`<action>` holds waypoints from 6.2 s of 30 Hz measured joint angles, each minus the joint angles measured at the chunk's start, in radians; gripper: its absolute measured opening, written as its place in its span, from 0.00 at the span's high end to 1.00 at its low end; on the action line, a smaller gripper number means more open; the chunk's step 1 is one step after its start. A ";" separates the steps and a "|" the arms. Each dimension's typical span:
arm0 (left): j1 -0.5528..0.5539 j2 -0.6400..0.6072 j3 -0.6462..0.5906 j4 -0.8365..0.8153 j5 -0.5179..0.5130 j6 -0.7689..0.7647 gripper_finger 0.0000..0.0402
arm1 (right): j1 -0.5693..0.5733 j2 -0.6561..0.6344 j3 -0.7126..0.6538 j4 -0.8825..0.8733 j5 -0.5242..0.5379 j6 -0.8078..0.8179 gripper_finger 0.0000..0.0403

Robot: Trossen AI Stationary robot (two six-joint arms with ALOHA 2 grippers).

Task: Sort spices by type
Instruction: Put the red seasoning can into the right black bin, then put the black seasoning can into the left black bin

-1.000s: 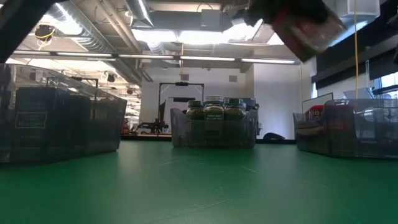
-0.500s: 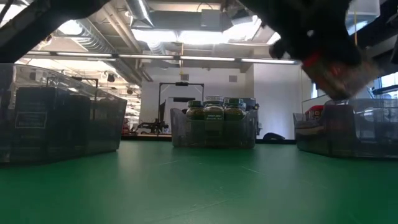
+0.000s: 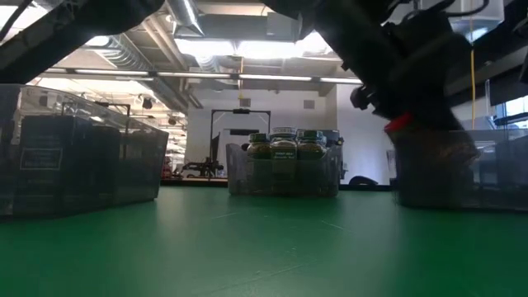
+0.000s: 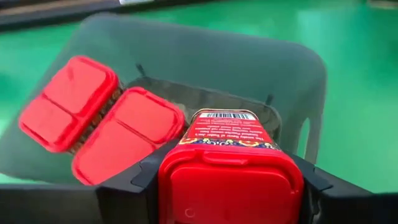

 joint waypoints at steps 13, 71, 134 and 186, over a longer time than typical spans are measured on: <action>-0.003 -0.004 -0.001 -0.047 0.000 0.014 0.31 | 0.000 0.000 0.000 0.001 0.016 0.001 0.21; -0.388 -0.144 -0.087 -0.360 -0.309 -0.468 0.26 | 0.131 0.240 0.001 0.608 -0.323 -0.602 0.21; -0.648 -0.349 -0.085 -0.997 -0.521 -0.715 0.26 | -0.509 0.579 0.152 0.858 -0.280 -0.644 0.71; -0.318 -0.671 -0.925 0.254 -0.236 -0.450 0.26 | -0.349 0.464 0.175 0.541 -0.081 -0.666 0.24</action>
